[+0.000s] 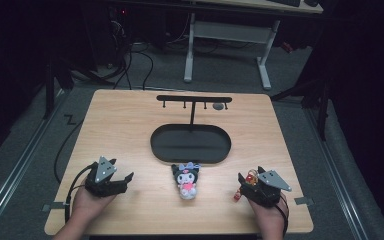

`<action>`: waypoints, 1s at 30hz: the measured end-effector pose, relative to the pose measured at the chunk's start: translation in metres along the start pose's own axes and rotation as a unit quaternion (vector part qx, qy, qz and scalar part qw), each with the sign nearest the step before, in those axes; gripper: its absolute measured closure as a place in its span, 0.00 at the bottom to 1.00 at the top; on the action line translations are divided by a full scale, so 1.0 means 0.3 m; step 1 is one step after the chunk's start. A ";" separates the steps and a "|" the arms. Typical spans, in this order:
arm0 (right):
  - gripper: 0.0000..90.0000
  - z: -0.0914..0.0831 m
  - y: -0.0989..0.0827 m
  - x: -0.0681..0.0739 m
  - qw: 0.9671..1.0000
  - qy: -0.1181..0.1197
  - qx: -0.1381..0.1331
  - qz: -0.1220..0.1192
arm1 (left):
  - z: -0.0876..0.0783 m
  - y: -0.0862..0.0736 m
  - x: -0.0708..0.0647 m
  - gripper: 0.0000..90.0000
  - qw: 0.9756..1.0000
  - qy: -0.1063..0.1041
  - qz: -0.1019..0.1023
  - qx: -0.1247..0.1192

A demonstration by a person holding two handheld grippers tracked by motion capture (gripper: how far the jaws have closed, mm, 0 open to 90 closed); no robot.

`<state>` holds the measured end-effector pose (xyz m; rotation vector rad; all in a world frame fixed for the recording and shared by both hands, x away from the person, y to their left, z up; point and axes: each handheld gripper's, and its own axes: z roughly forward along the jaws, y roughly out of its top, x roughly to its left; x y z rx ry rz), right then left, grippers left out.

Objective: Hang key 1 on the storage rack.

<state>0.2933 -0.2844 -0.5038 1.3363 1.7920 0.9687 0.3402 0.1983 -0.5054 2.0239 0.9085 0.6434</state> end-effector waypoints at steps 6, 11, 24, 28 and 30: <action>0.30 -0.032 0.003 0.011 1.000 0.003 0.021 -0.008 | -0.011 -0.010 0.013 0.24 1.000 -0.002 -0.003 -0.003; 0.32 -0.039 0.001 0.025 0.999 0.005 0.041 -0.018 | -0.018 -0.003 0.006 0.22 1.000 -0.012 -0.008 -0.014; 0.43 -0.080 -0.021 0.031 0.998 -0.014 0.067 -0.008 | 0.015 0.005 -0.039 0.21 0.999 -0.022 0.041 -0.006; 0.43 -0.084 -0.032 0.029 0.997 -0.007 0.081 0.005 | 0.020 0.008 -0.046 0.21 0.998 -0.035 0.047 -0.004; 0.43 -0.085 -0.038 0.037 0.996 -0.006 0.090 0.005 | 0.021 0.007 -0.049 0.21 0.998 -0.042 0.049 -0.003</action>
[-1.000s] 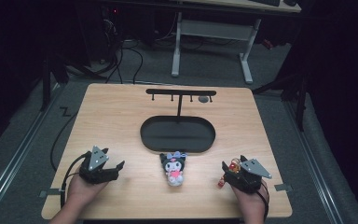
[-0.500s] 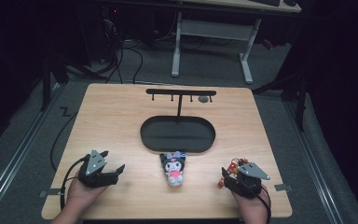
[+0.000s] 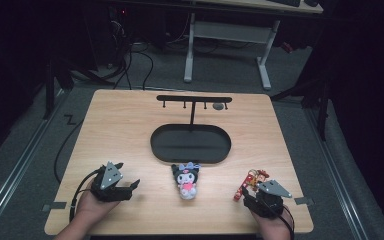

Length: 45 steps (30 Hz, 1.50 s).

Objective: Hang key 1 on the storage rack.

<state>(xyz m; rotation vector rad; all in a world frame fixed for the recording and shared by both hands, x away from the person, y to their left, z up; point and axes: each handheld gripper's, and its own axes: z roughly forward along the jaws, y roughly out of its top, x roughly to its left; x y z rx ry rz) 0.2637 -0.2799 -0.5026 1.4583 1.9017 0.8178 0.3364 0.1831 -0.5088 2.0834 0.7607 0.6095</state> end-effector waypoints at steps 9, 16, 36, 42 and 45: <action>0.42 -0.010 -0.020 0.026 0.999 -0.014 0.046 -0.019 | -0.007 0.004 -0.005 0.21 1.000 -0.004 0.007 -0.001; 0.41 -0.012 -0.042 0.021 0.998 -0.003 0.056 -0.004 | -0.005 0.005 -0.002 0.21 1.000 -0.003 0.001 0.002; 0.41 0.002 0.013 -0.036 0.986 0.045 0.160 -0.021 | 0.003 -0.002 -0.016 0.21 1.000 -0.005 0.012 0.016; 0.43 0.003 0.037 -0.074 0.981 0.039 0.187 -0.019 | 0.003 -0.005 -0.014 0.21 1.000 -0.005 0.010 0.018; 0.44 0.007 0.059 -0.092 0.977 0.034 0.210 -0.029 | 0.004 -0.003 -0.016 0.21 1.000 -0.006 0.012 0.018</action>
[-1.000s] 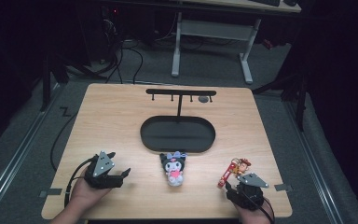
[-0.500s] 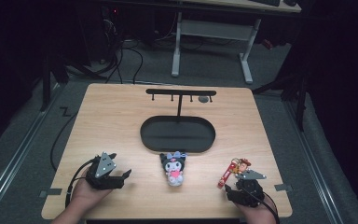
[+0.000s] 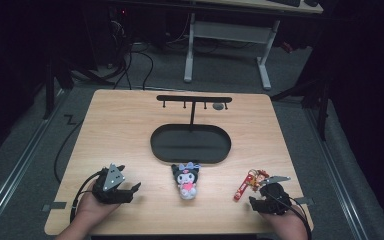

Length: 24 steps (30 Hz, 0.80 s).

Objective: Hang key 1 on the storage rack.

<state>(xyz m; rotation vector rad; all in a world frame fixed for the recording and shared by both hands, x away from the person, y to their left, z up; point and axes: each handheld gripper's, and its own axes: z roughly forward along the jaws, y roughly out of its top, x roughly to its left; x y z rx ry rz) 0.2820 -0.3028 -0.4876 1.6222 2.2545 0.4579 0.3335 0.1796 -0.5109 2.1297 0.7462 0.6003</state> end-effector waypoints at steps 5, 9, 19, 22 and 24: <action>0.46 -0.002 0.025 -0.022 1.000 0.001 0.016 0.005 | -0.001 0.001 0.001 0.21 1.000 0.000 0.000 -0.001; 0.54 -0.004 0.052 -0.045 0.999 0.017 0.041 0.009 | -0.002 0.000 0.004 0.21 1.000 -0.001 0.000 -0.001; 0.60 0.007 0.111 -0.129 0.997 0.009 0.055 0.054 | 0.004 0.002 0.002 0.22 1.000 -0.004 0.004 -0.001; 0.60 0.020 0.123 -0.147 0.996 0.011 0.058 0.067 | 0.002 0.002 0.001 0.22 1.000 -0.006 0.006 -0.003; 0.59 0.023 0.125 -0.151 0.996 0.011 0.057 0.069 | 0.002 0.002 0.001 0.22 1.000 -0.008 0.007 -0.003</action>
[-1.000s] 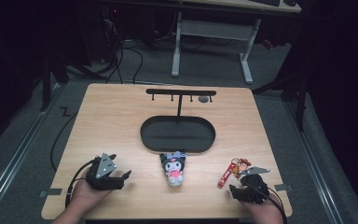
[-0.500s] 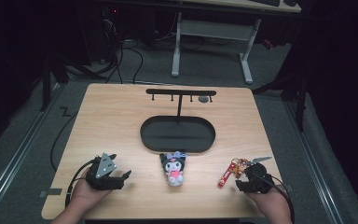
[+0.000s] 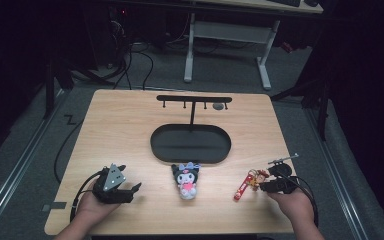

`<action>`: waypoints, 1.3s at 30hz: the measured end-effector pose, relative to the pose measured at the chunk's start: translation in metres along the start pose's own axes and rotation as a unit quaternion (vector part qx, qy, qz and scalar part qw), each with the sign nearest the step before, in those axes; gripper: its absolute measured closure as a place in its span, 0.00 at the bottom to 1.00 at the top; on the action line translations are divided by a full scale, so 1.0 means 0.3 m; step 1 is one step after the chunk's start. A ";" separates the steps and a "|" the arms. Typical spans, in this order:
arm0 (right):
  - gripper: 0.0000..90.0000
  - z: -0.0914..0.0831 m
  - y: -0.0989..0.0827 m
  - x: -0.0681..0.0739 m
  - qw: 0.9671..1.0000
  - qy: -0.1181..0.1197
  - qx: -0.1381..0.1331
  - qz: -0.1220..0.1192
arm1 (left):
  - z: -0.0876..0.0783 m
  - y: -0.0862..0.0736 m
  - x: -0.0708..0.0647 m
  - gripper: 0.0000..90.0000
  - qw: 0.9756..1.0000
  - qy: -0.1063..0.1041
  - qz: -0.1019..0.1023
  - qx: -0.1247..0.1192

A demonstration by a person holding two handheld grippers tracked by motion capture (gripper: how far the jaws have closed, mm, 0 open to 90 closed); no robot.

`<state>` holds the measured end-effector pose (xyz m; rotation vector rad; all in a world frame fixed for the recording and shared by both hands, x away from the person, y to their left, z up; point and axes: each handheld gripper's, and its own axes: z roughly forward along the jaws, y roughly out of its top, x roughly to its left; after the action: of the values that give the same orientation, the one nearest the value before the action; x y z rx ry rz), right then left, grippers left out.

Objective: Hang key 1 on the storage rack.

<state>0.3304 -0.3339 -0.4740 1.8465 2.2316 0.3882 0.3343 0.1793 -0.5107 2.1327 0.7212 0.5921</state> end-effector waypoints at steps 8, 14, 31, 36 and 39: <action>0.55 0.020 0.024 -0.018 0.999 0.018 -0.004 0.035 | -0.004 -0.002 -0.003 0.22 1.000 -0.002 0.004 -0.001; 0.54 0.044 0.033 -0.011 0.999 0.018 0.000 0.033 | -0.006 -0.003 0.000 0.22 1.000 -0.002 0.003 -0.001; 0.55 0.076 0.078 0.022 1.000 0.011 0.008 0.025 | -0.003 -0.003 -0.002 0.22 1.000 -0.004 0.008 0.003; 0.59 0.098 0.086 0.036 1.000 0.011 0.012 0.015 | -0.004 -0.004 -0.002 0.22 1.000 -0.004 0.008 0.003; 0.60 0.099 0.091 0.041 1.000 0.009 0.011 0.015 | -0.005 -0.004 -0.002 0.22 1.000 -0.003 0.009 0.003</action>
<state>0.3632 -0.3153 -0.4929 1.8982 2.2314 0.3884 0.3325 0.1803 -0.5110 2.1484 0.7020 0.5925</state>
